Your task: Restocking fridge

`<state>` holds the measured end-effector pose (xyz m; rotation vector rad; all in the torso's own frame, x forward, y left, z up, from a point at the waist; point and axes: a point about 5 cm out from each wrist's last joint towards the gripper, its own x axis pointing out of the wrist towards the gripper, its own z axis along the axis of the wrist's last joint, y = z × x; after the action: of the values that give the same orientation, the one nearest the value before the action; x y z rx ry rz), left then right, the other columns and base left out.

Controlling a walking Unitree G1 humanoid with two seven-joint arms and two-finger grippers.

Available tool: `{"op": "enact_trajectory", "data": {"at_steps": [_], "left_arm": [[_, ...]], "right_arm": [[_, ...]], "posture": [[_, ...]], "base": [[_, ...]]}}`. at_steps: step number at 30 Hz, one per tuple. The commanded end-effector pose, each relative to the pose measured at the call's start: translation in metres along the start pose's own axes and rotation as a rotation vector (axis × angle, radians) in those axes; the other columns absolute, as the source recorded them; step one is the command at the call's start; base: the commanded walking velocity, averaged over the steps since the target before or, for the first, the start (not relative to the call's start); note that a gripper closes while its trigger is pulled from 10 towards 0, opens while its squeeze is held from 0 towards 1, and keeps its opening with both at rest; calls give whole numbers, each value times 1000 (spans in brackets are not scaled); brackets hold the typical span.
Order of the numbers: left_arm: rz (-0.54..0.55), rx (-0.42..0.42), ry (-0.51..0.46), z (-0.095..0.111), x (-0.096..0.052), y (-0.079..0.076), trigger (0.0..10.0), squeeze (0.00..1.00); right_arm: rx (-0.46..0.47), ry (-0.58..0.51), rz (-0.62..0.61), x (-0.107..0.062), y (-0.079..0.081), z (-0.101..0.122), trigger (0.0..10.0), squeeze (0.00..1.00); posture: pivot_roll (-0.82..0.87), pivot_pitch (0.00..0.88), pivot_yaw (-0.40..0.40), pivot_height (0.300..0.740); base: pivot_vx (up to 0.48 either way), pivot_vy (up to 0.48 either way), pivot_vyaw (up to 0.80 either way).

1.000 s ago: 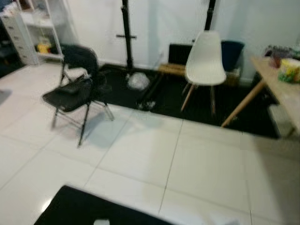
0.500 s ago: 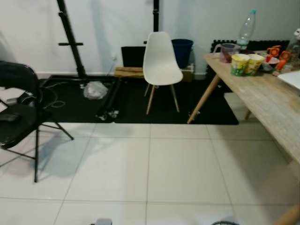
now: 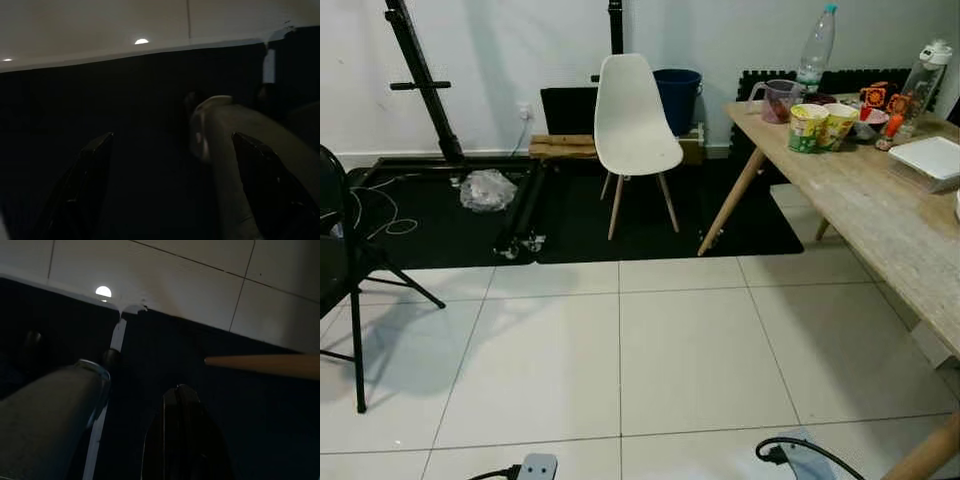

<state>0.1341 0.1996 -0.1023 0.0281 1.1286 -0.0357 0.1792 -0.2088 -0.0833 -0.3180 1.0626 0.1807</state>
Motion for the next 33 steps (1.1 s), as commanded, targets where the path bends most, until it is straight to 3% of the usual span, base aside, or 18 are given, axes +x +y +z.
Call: {"op": "enact_trajectory", "data": {"at_steps": [1,4,8,10,12,19,26,33], "left_arm": [[13,23,39,-9,-1,0,10000,0],[70,24,38,-12,-1,0,10000,0],[40,50,40,-13,0,-13,10000,0],[32,63,46,-15,1,-15,10000,0],[33,63,48,-16,1,-17,10000,0],[61,52,29,-14,0,-11,10000,0],[94,111,3,-4,1,-4,10000,0],[92,138,-36,13,2,-3,10000,0]], "right_arm": [[-2,15,13,0,4,-3,10000,0],[-45,50,35,0,9,-10,10000,0],[-87,79,40,-1,10,-18,10000,0],[-86,81,37,-1,9,-18,10000,0],[-16,69,19,-1,9,-17,10000,0],[-5,59,15,-1,10,-15,10000,0],[14,70,10,-2,6,-23,10000,0],[-28,47,29,2,14,-1,10000,0]], "posture": [[-31,0,-9,740],[-14,0,-23,740],[-11,0,-25,740],[-21,0,-17,740],[-27,0,-17,740],[-28,0,-6,740],[-32,0,19,740],[-12,0,0,740]], "base": [[0,0,0],[0,0,0],[0,0,0],[0,0,0],[0,0,0],[0,0,0],[0,0,0],[0,0,0]]}}
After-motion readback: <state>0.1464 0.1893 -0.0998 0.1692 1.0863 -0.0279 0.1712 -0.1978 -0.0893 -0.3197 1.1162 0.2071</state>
